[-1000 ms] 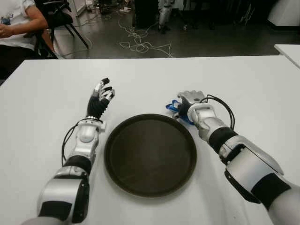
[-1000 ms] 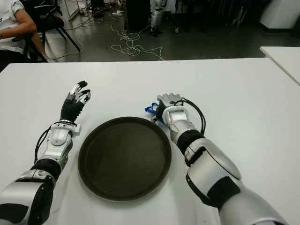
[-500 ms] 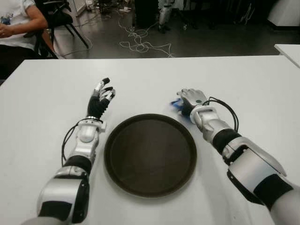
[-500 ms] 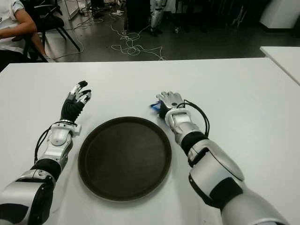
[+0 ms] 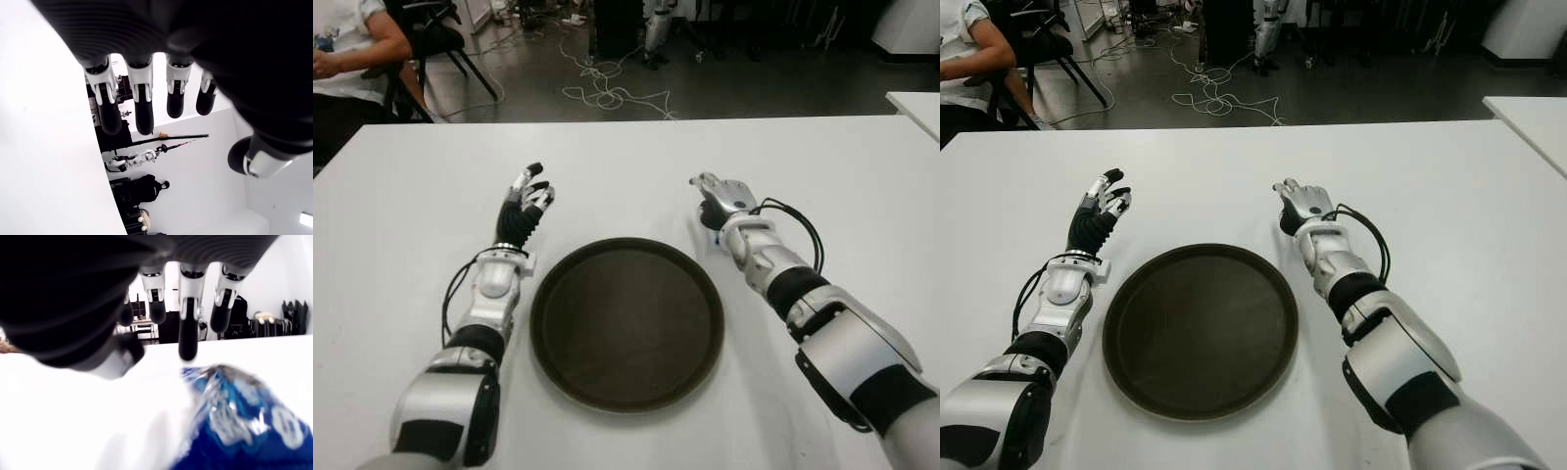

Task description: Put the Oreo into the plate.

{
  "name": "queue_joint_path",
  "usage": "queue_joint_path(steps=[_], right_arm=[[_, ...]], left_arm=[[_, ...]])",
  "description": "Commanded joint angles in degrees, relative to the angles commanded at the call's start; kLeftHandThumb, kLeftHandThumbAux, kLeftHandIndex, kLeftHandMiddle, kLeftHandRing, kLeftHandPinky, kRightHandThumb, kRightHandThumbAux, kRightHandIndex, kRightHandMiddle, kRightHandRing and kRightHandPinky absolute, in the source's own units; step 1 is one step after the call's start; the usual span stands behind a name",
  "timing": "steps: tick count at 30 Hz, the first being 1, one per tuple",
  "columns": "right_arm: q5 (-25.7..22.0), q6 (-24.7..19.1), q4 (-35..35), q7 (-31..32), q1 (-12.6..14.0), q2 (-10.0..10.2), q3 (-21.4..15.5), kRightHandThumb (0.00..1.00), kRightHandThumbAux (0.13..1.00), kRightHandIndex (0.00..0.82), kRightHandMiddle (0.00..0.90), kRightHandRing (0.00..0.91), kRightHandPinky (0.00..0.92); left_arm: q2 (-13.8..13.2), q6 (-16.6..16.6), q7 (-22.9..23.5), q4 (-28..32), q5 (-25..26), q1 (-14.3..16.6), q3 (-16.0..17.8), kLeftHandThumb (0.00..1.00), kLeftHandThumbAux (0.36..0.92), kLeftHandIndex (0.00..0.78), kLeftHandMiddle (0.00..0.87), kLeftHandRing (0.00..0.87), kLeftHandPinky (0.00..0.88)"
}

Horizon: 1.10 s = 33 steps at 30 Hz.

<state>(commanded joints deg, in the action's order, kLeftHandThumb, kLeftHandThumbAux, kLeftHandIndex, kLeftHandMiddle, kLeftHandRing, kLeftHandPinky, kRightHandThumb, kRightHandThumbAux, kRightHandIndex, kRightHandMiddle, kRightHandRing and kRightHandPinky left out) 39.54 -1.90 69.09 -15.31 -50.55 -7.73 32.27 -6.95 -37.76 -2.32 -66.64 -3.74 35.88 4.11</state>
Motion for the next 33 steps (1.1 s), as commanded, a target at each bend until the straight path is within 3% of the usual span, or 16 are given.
queue_joint_path(steps=[12, 18, 33], right_arm=[[-0.7, -0.1, 0.1, -1.4, 0.3, 0.0, -1.9, 0.844, 0.675, 0.398, 0.537, 0.468, 0.569], [-0.4, 0.0, 0.2, -2.1, 0.4, -0.1, -2.1, 0.840, 0.678, 0.403, 0.499, 0.429, 0.520], [0.1, 0.8, 1.0, -3.7, 0.6, -0.5, -1.7, 0.838, 0.677, 0.401, 0.512, 0.437, 0.512]], left_arm=[[0.1, 0.1, 0.7, 0.4, 0.4, -0.3, 0.2, 0.636, 0.477, 0.064, 0.107, 0.127, 0.185], [0.1, 0.3, 0.5, 0.6, 0.2, -0.4, 0.1, 0.656, 0.484, 0.064, 0.109, 0.129, 0.189], [-0.3, 0.4, -0.6, 0.8, -0.5, -0.6, -0.6, 0.615, 0.487, 0.063, 0.112, 0.133, 0.183]])
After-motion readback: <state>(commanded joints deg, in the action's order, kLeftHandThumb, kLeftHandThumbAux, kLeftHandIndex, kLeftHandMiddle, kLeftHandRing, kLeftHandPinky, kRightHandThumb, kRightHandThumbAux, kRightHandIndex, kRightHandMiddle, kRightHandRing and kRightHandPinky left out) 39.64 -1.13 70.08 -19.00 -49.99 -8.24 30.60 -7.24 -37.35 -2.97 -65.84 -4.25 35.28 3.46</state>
